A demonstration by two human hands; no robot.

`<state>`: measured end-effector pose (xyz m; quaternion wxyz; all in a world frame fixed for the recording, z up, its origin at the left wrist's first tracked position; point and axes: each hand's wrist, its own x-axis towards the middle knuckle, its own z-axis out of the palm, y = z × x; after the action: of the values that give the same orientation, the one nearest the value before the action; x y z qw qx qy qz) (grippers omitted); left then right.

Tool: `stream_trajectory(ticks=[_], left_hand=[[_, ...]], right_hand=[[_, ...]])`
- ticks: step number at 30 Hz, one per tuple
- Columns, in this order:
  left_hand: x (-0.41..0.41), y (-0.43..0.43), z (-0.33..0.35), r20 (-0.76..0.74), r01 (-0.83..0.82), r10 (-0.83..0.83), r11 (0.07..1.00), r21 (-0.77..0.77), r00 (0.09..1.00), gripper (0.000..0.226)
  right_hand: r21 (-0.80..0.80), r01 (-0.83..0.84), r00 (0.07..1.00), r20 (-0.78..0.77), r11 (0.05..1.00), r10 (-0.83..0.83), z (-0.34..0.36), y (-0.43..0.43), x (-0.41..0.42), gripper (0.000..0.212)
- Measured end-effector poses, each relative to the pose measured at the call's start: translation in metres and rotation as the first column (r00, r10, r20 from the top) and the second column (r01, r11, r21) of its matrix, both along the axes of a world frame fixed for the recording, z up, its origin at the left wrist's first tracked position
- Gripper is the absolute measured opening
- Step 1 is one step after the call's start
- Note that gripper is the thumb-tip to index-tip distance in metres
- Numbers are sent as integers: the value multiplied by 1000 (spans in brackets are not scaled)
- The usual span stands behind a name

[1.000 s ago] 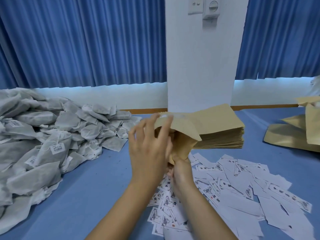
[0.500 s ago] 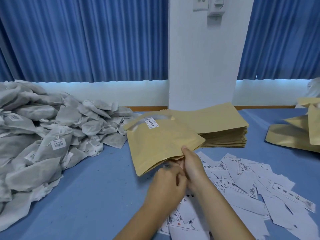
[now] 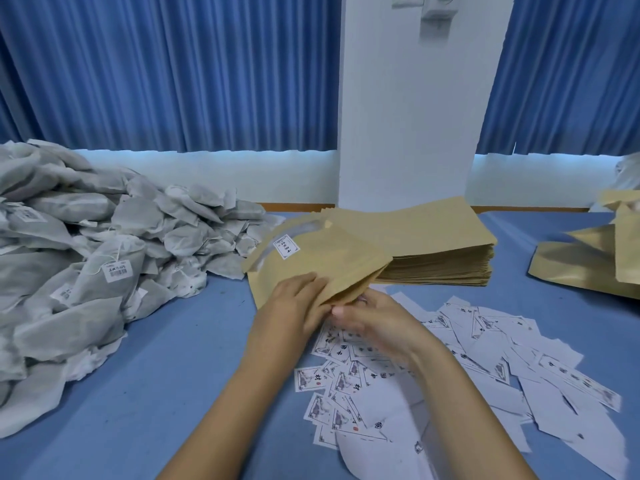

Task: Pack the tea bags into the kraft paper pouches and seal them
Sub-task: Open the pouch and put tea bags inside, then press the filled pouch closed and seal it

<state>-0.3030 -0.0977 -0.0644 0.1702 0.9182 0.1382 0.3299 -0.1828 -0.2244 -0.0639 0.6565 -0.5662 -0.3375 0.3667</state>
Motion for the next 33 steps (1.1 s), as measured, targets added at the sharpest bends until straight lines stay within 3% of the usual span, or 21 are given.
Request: stream_trajectory(ticks=[1,3,6,9,13,16,21,25,27,29,30,31,33], left_hand=[[-1,3,1,58,24,-21,999,-42,998,42],[-3,8,3,134,26,-15,996,-82,991,35],[-6,10,2,255,-111,125,992,-66,959,27],[-9,14,2,420,-148,156,988,-51,894,25],[-13,21,4,550,-132,155,988,-81,820,20],[-13,21,4,554,-128,142,990,-65,820,20],[-13,19,5,548,-126,154,988,-89,822,20],[-12,18,6,538,-132,160,987,-90,828,20],[-11,16,5,525,-127,155,988,-90,837,20],[-11,14,4,515,-128,148,989,-74,844,19],[-10,13,4,514,-131,144,989,-62,846,19],[-10,12,4,513,-134,143,989,-55,846,19],[-9,11,4,523,-138,145,989,-52,840,20]], right_hand=[[-131,31,982,190,991,-6,1,-5,1,32],[-395,227,854,520,890,13,2,-12,3,39],[-603,395,732,662,693,158,-6,-10,3,50],[-484,542,566,814,687,127,-10,-1,1,20],[-348,629,404,910,695,89,-5,1,-1,24],[-192,676,323,945,712,-52,2,-3,5,13],[-152,549,514,837,822,-189,18,-18,12,29],[-153,339,682,719,928,-131,37,-40,7,18],[-28,156,780,616,987,-106,46,-43,-4,8],[232,68,781,593,970,-196,48,-35,-18,4],[327,82,694,660,942,-289,45,-27,-26,5],[400,116,547,739,909,-394,39,-17,-32,8],[434,206,184,863,877,-470,19,5,-39,14]])
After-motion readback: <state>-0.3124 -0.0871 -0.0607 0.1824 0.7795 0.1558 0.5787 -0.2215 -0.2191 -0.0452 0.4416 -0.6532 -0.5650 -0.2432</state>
